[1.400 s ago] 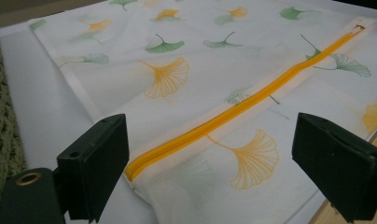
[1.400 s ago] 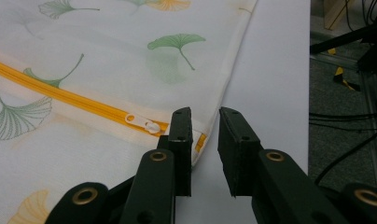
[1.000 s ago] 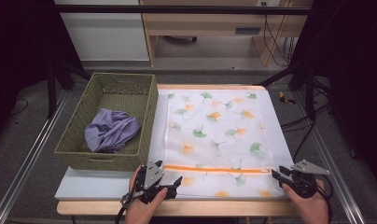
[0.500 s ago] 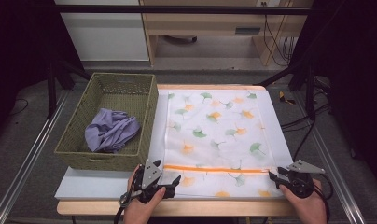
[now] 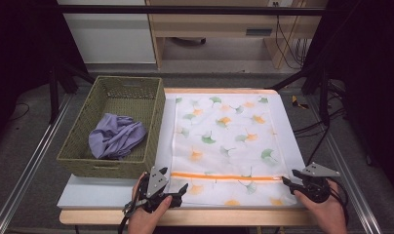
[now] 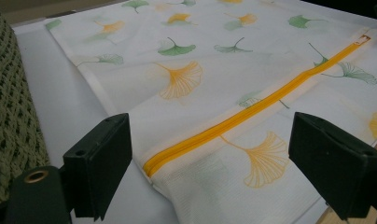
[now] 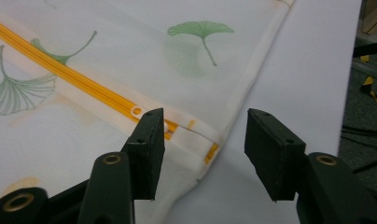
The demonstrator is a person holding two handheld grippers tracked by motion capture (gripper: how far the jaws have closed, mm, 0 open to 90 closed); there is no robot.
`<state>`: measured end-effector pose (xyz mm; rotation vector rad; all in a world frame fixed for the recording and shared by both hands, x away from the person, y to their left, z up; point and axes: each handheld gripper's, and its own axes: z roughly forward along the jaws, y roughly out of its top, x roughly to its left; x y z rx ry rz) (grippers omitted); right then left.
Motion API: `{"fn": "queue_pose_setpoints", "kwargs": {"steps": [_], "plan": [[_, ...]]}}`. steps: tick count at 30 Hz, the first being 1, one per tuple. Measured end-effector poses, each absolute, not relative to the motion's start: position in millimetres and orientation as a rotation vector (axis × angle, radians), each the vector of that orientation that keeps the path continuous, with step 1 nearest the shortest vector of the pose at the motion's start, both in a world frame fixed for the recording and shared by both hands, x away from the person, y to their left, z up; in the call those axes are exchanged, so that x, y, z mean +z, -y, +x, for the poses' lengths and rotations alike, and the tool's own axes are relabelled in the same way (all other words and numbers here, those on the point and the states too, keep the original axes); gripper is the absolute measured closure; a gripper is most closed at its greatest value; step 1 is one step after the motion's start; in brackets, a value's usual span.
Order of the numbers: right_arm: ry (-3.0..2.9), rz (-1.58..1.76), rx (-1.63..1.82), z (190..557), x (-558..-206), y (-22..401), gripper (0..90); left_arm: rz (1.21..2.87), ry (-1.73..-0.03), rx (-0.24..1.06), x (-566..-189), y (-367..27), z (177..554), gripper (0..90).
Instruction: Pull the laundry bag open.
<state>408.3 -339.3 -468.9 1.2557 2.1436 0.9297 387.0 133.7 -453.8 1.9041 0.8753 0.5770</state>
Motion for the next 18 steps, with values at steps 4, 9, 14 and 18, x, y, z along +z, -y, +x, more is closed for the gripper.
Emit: {"fn": "queue_pose_setpoints", "kwargs": {"steps": [4,9,14,18], "plan": [[-2.207,1.204,0.942,412.4,-468.9,347.8,41.4,1.912,-0.878,0.582,-454.6,-133.6,387.2,13.0],[-2.272,1.161,0.922,415.0,-474.8,343.4,44.1,1.915,-0.879,0.579,-455.3,-133.4,387.3,13.0],[-2.293,1.169,0.943,416.4,-479.6,343.0,47.8,1.917,-0.879,0.573,-455.2,-134.1,386.7,13.1],[-2.289,1.17,0.958,416.5,-480.6,345.0,55.6,1.914,-0.884,0.569,-455.8,-134.0,386.9,13.1]]}}
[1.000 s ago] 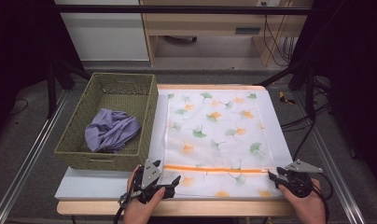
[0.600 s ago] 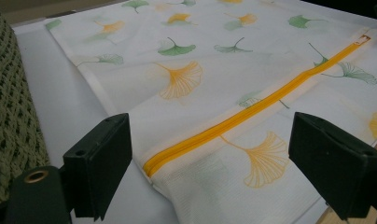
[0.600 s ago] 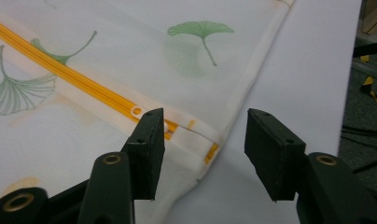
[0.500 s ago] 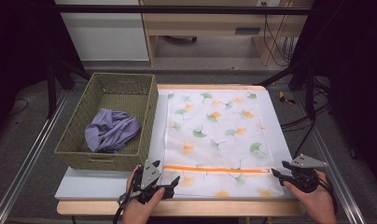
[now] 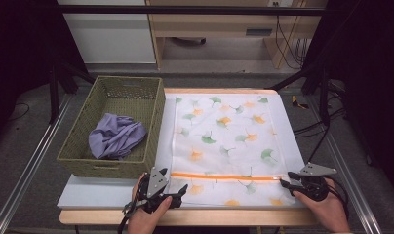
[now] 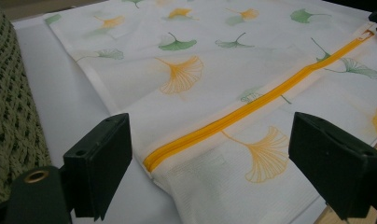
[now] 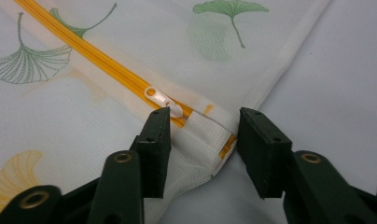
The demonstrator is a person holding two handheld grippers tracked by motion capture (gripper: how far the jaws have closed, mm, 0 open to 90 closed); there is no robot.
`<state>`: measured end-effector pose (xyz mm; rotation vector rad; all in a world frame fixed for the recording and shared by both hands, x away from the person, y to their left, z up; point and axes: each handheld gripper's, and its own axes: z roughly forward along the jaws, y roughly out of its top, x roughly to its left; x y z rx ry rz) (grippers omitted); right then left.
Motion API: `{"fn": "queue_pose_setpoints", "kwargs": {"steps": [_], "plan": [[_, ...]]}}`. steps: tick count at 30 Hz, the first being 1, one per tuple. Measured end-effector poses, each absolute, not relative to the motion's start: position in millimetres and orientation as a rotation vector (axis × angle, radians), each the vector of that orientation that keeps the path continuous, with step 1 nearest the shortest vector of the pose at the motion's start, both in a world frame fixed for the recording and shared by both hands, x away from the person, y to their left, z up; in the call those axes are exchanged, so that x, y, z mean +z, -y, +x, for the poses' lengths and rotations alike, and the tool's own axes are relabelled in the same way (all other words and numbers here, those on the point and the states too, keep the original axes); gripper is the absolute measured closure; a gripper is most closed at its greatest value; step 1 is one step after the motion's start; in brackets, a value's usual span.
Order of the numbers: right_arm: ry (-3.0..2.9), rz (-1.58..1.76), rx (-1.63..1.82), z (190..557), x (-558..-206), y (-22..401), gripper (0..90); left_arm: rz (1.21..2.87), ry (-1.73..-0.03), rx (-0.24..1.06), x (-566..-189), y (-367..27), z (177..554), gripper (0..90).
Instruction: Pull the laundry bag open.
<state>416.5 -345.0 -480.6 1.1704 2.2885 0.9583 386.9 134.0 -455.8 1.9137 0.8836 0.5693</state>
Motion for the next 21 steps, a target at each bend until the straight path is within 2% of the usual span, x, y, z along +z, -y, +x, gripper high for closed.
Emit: {"fn": "queue_pose_setpoints", "kwargs": {"steps": [7,21], "plan": [[-2.299,1.13,0.929,415.7,-478.5,337.0,78.7,1.928,-0.875,0.567,-456.5,-131.6,388.0,13.3],[-2.303,1.169,0.856,424.7,-450.8,319.6,81.4,1.935,-0.866,0.564,-453.6,-128.4,386.8,17.1]]}}
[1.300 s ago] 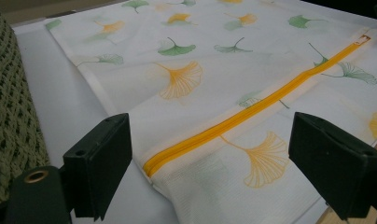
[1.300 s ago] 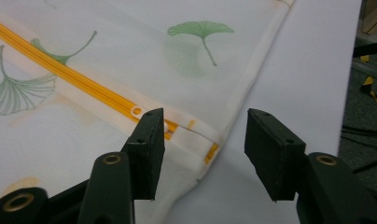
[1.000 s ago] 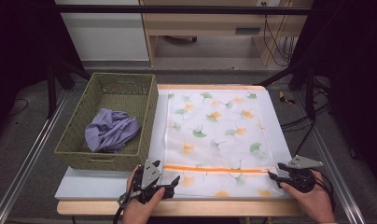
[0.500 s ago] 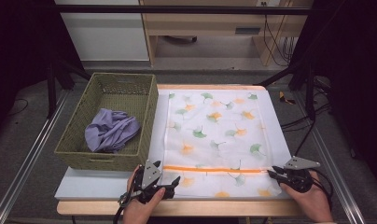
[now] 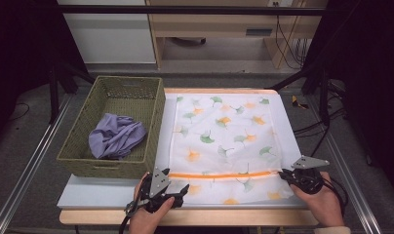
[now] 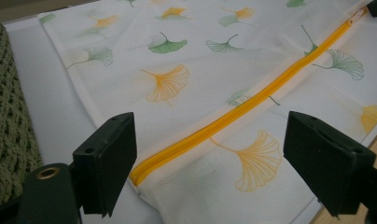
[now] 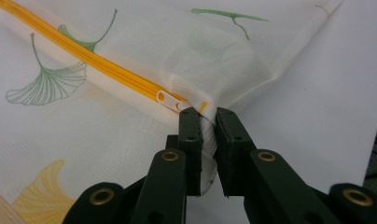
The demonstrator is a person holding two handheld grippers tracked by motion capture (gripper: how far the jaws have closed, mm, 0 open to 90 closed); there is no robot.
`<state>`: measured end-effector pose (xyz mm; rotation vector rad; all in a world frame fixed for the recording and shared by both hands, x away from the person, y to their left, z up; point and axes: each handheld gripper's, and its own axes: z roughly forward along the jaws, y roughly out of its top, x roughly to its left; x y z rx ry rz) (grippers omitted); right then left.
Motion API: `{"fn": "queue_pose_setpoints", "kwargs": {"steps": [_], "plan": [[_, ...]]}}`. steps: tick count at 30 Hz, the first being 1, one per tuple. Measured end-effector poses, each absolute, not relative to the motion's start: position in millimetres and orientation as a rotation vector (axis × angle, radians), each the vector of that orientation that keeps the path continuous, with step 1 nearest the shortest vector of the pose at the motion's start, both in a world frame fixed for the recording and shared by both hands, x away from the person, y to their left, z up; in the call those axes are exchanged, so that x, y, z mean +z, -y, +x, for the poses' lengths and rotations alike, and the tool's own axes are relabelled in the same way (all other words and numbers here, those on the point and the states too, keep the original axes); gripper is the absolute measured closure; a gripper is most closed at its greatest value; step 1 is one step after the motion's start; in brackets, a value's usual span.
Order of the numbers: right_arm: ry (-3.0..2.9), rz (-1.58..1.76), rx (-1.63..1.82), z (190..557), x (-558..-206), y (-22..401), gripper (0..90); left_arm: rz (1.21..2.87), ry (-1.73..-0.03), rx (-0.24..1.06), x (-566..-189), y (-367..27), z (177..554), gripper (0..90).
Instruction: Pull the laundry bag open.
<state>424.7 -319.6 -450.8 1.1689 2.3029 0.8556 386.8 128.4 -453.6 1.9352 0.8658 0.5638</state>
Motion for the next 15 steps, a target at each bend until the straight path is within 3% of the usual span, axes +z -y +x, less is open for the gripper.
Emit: {"fn": "queue_pose_setpoints", "kwargs": {"steps": [15], "plan": [[-2.213,1.168,0.88,423.5,-447.1,321.9,81.5,1.954,-0.857,0.594,-446.8,-115.5,387.7,17.8]]}}
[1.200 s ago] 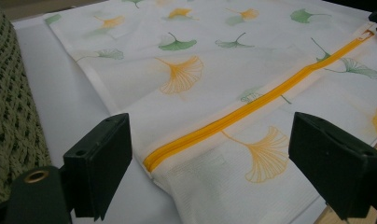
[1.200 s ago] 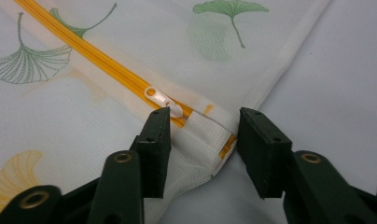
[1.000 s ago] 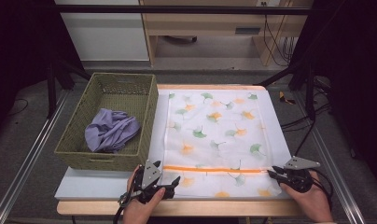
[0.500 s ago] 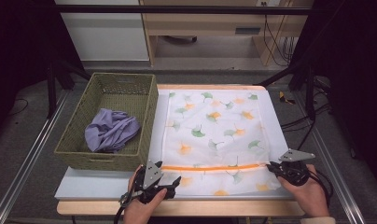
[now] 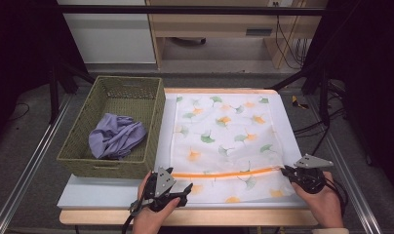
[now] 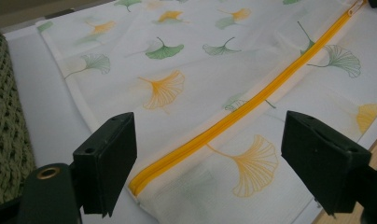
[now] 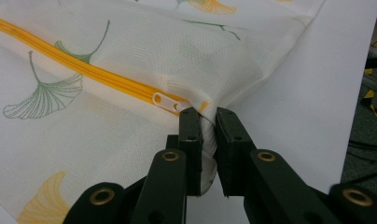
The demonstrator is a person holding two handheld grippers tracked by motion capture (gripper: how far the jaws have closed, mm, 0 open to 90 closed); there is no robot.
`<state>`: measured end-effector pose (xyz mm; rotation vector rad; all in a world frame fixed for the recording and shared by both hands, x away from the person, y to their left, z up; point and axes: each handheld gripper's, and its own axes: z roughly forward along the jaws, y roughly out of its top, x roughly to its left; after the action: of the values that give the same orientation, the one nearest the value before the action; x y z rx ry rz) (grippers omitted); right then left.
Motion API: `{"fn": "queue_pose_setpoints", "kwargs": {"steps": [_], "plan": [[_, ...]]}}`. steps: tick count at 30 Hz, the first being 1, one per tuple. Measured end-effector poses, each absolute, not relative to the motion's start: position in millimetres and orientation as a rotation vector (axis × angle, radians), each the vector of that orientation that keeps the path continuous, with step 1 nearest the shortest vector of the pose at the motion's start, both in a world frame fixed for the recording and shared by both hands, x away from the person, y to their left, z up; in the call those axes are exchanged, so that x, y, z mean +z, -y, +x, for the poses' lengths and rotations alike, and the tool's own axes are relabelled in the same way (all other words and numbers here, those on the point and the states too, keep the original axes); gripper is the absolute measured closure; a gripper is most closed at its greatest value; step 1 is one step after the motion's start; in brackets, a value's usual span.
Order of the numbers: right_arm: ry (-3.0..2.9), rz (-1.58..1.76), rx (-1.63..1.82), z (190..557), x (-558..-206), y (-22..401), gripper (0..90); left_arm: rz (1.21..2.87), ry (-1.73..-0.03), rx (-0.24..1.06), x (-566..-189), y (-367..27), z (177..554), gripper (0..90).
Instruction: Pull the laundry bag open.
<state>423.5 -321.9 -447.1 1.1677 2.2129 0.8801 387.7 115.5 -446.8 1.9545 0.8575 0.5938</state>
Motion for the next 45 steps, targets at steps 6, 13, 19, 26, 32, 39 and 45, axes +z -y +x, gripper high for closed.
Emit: {"fn": "queue_pose_setpoints", "kwargs": {"steps": [6,13,19,26,32,39,45], "plan": [[-2.185,1.153,0.878,422.4,-440.9,316.9,81.8,1.97,-0.84,0.581,-444.3,-106.3,394.5,18.4],[-2.162,1.126,0.881,420.3,-434.0,313.1,82.0,2.004,-0.825,0.541,-439.9,-90.9,404.0,22.0],[-2.155,1.114,0.925,419.4,-430.9,312.4,82.1,2.0,-0.775,0.528,-433.4,-72.9,409.7,20.6],[-2.146,1.101,0.935,417.1,-427.5,309.3,82.1,1.984,-0.719,0.493,-429.3,-52.0,415.0,19.2],[-2.151,1.048,0.905,421.3,-423.3,306.1,82.1,1.885,-0.682,0.404,-423.3,-30.4,421.9,19.7],[-2.15,1.042,0.906,424.3,-420.7,307.2,82.0,1.922,-0.608,0.439,-424.5,-2.5,423.9,24.1],[-2.141,1.02,0.9,422.9,-414.5,301.5,81.9,1.881,-0.616,0.409,-428.0,9.7,427.9,31.4]]}}
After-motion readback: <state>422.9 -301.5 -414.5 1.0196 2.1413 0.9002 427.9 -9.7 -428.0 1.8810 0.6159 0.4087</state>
